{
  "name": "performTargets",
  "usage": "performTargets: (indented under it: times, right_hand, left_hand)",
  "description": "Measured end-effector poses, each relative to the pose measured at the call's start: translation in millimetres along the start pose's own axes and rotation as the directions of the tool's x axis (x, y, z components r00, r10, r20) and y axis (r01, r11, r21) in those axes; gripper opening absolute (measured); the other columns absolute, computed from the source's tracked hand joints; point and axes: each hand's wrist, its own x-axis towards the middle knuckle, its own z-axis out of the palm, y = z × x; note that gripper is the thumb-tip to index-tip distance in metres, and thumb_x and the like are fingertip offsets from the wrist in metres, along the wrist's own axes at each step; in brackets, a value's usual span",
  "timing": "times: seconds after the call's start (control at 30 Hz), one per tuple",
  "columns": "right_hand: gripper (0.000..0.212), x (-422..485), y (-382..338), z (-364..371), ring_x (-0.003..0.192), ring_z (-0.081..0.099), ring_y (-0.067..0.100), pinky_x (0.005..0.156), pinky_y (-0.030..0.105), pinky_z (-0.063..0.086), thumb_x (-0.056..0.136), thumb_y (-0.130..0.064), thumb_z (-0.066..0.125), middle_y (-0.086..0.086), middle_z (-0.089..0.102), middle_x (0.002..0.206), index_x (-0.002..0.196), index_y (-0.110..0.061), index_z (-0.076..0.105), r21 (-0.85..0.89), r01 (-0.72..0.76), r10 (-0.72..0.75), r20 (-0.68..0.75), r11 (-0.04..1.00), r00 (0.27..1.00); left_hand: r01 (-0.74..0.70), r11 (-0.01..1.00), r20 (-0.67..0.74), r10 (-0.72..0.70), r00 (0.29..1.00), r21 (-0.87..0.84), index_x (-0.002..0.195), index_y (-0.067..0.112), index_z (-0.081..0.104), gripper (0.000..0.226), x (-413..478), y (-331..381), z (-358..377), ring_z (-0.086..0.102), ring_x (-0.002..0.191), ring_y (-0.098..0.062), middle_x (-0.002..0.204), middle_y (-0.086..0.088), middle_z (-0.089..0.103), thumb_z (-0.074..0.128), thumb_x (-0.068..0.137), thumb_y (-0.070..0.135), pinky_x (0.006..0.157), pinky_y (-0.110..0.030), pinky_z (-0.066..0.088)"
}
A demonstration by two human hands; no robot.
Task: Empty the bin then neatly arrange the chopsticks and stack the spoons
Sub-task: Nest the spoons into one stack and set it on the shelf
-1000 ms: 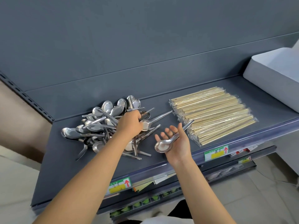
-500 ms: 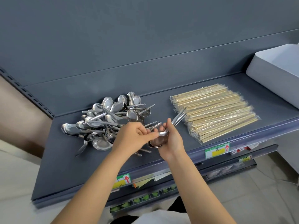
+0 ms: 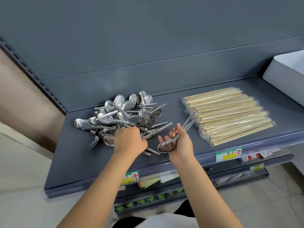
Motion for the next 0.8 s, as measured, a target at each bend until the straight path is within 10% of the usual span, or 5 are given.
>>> performTargets:
  times: [0.23,0.53,0.8]
  right_hand:
    - [0.029,-1,-2,-5,0.057,0.039,0.018,0.071,0.043,0.052,0.097,-0.027,0.053,0.0,0.042,0.054,0.072,-0.012,0.051,0.04,-0.035,0.035,0.001,0.999,0.999]
    - [0.032,3,0,-7,0.06,0.048,0.021,0.068,0.04,0.051,0.097,-0.029,0.048,0.003,0.049,0.063,0.069,-0.013,0.048,-0.068,-0.131,0.138,0.112,0.989,0.984]
    - [0.061,-4,-12,-9,0.064,0.056,0.025,0.064,0.034,0.046,0.095,-0.058,0.034,0.012,0.061,0.069,0.087,-0.004,0.06,-0.133,-0.179,0.206,0.228,0.975,0.952]
  left_hand:
    - [0.219,0.89,0.248,-0.125,0.961,-0.4,0.049,0.017,0.037,0.04,2,-6,-9,0.035,0.051,-0.02,0.048,0.002,0.033,0.063,0.077,0.031,0.055,-0.029,0.027]
    - [0.682,0.197,0.708,0.257,0.657,-0.704,0.071,0.018,0.048,0.026,-7,7,-36,0.024,0.04,-0.005,0.056,0.009,0.034,0.05,0.094,0.03,0.043,-0.018,0.013]
    - [0.369,0.608,0.695,0.478,0.537,-0.703,0.072,0.014,0.051,0.025,-20,10,-53,0.056,0.058,-0.017,0.069,0.001,0.052,0.055,0.095,0.023,0.054,-0.022,0.042]
